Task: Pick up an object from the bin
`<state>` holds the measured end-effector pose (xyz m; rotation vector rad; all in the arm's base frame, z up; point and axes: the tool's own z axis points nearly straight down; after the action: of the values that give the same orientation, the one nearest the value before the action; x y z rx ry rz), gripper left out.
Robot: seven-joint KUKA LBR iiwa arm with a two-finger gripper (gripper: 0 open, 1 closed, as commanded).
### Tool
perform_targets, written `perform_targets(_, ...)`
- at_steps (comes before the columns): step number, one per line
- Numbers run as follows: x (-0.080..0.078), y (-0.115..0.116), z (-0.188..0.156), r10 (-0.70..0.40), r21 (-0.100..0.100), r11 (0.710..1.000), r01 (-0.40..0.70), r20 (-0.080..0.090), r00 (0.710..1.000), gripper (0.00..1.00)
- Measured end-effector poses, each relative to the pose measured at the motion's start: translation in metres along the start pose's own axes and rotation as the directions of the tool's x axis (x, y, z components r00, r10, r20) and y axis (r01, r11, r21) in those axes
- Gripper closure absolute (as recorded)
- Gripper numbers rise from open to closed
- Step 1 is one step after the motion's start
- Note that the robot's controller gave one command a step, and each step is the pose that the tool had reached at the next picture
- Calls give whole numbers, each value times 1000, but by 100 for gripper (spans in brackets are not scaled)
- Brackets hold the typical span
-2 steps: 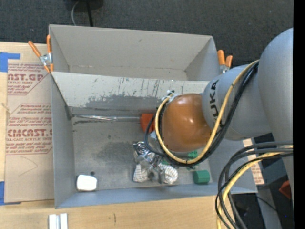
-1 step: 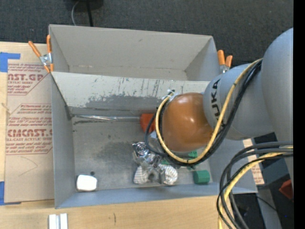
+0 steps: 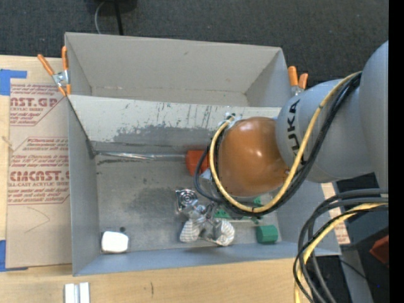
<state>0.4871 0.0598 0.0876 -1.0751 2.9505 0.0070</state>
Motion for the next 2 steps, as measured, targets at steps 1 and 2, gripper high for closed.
perform_targets(1, -2, -1, -13, 0, 5, 1000, 0, 6, 1000, 100)
perform_targets(2, -2, -1, -20, 0, 4, 1000, 0, 6, 1000, 100)
